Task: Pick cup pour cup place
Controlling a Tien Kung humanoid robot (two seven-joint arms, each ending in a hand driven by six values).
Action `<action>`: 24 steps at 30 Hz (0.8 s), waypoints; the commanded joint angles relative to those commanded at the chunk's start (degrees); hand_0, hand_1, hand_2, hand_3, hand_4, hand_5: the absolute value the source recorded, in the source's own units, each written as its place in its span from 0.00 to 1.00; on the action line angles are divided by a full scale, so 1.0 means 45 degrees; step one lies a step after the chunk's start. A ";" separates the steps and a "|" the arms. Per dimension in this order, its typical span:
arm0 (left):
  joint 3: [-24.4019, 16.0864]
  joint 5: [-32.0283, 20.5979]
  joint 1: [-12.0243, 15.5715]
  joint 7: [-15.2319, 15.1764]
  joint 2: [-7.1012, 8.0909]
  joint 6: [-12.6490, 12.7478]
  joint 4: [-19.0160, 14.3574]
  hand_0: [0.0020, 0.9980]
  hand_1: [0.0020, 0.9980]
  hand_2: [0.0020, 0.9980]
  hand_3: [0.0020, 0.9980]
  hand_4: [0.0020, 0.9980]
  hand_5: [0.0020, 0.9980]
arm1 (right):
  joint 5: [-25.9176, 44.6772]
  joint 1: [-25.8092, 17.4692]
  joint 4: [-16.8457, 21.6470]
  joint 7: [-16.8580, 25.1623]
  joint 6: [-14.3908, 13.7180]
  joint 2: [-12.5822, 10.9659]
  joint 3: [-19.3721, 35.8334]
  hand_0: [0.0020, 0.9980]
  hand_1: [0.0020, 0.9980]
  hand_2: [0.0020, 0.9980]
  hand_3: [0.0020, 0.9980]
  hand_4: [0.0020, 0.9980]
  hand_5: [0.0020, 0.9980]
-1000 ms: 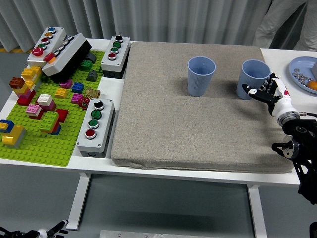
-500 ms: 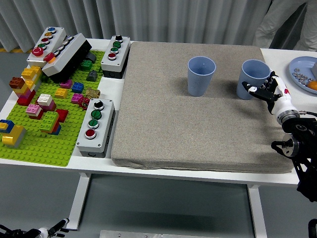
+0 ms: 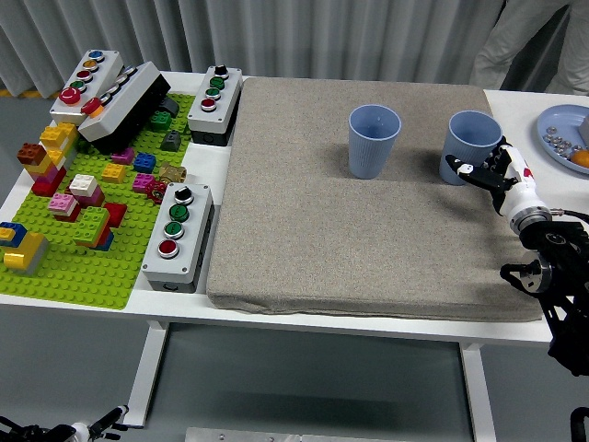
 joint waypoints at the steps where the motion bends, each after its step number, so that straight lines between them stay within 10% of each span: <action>1: 0.0003 0.0002 0.0003 0.0001 0.0001 0.0000 0.0000 0.84 0.84 0.91 0.80 0.60 1.00 | 0.0018 0.0011 -0.0020 0.0010 0.0020 -0.0004 0.0007 0.99 0.95 1.00 1.00 0.81 0.20; 24: 0.0081 0.0031 -0.0011 -0.0005 0.0029 -0.0009 0.0000 0.84 0.84 0.91 0.80 0.61 1.00 | 0.0387 0.0429 -0.0497 0.0104 0.0219 0.0019 -0.0151 0.96 0.91 0.99 0.95 0.81 0.19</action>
